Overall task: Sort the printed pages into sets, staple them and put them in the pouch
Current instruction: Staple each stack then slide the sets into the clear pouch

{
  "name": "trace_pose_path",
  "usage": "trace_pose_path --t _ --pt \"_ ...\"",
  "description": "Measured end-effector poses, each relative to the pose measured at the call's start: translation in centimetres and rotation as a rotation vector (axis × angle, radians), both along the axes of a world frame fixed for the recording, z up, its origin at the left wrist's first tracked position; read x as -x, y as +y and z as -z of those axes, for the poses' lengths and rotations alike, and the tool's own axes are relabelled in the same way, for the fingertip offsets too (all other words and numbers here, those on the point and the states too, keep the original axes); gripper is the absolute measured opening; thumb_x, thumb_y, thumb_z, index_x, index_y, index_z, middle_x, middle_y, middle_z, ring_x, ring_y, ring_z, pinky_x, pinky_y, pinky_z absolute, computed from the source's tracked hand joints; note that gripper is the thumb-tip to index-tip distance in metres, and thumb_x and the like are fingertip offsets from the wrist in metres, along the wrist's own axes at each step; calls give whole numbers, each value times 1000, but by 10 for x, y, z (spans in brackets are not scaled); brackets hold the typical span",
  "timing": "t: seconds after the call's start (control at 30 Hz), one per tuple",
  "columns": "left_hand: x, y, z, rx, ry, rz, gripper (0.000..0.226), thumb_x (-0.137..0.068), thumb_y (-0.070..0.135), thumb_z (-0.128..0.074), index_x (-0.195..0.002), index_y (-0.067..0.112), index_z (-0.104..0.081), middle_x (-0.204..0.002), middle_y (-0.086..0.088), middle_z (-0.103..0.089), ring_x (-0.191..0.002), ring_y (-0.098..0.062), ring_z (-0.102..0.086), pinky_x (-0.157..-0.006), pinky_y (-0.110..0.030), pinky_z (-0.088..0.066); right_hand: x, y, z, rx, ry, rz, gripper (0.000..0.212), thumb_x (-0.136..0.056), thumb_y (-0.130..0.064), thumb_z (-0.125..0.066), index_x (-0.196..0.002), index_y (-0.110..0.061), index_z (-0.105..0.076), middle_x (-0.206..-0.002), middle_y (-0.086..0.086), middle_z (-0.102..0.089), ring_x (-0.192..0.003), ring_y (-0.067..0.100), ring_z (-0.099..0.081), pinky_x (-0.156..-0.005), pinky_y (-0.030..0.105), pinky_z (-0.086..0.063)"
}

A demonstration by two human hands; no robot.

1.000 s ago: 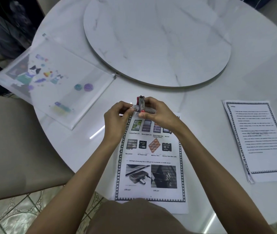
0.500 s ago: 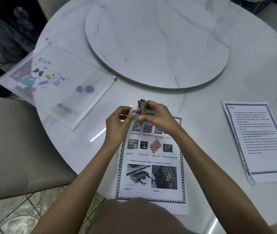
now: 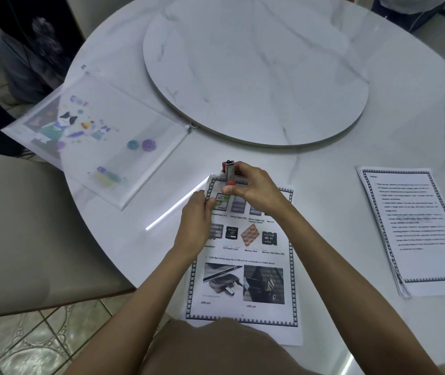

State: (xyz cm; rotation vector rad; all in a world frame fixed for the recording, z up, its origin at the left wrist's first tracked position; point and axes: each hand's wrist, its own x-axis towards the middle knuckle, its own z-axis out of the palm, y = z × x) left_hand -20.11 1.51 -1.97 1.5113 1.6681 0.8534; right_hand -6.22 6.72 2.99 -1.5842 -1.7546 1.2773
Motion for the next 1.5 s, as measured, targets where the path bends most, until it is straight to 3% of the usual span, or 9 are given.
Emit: trace_pose_path --t 0.4,0.5,0.67,0.77,0.97,1.13,1.2,1.37,1.5 --pt "-6 -3 3 -21 -9 -32 19 -100 19 -36 -84 10 -38 -72 9 -40 -63 -4 -41 -56 -6 -35 4 -3 -1 -54 1 9 33 -78 -11 -71 -109 -12 -59 -100 -9 -65 -96 6 -59 -89 17 -41" --pt "-6 -2 4 -22 -6 -34 18 -100 19 -36 -84 10 -38 -72 9 -39 -63 -3 -40 -56 -6 -34 4 -4 1 -63 11 26 31 -79 -12 -70 -108 -13 -59 -95 -13 -65 -90 7 -61 -88 18 -43" --pt "-8 -4 4 -34 -13 -41 19 -99 17 -37 -81 11 -37 -70 10 -37 -62 -4 -39 -57 -7 -34 10 -5 6 -93 8 70 26 -78 -6 -70 -102 -7 -60 -93 -8 -63 -81 1 -57 -69 -2 -37" --pt "-9 -1 2 -50 -16 -33 23 -99 16 -38 -76 16 -36 -69 10 -37 -62 -4 -38 -57 -7 -33 11 -4 9 -133 0 127 24 -77 -7 -70 -98 -4 -59 -90 -1 -64 -80 8 -57 -64 1 -38" --pt "-9 -1 5 -47 -19 -35 22 -99 16 -38 -77 14 -36 -68 11 -36 -61 -3 -36 -56 -7 -32 8 -6 13 -137 21 123 22 -76 -6 -71 -96 -6 -60 -89 1 -66 -84 12 -60 -68 5 -41" --pt "-8 -2 2 -20 -20 -42 28 -99 16 -38 -71 19 -34 -68 9 -37 -60 -4 -37 -55 -7 -33 -3 0 9 -2 68 23 32 -78 -10 -71 -108 -11 -59 -101 -3 -65 -97 11 -60 -87 19 -44" --pt "-8 -1 0 -26 -10 -39 36 -99 16 -38 -66 27 -28 -67 9 -36 -59 -4 -36 -55 -7 -33 -6 1 8 25 85 -6 36 -78 -11 -71 -111 -15 -57 -103 -7 -64 -98 7 -59 -87 14 -44" --pt "-8 -4 -1 -25 -17 -40 31 -99 16 -38 -69 23 -33 -68 10 -39 -61 -3 -39 -56 -6 -34 -18 2 4 58 353 133 32 -80 -6 -67 -109 -12 -56 -102 -2 -66 -104 17 -62 -97 29 -48" --pt "-5 -5 -2 -25 -37 -52 26 -99 15 -37 -73 20 -36 -70 10 -41 -63 -2 -41 -57 -4 -35 -30 4 0 43 445 179 26 -83 -5 -63 -107 -12 -57 -101 2 -67 -102 20 -63 -92 26 -50"
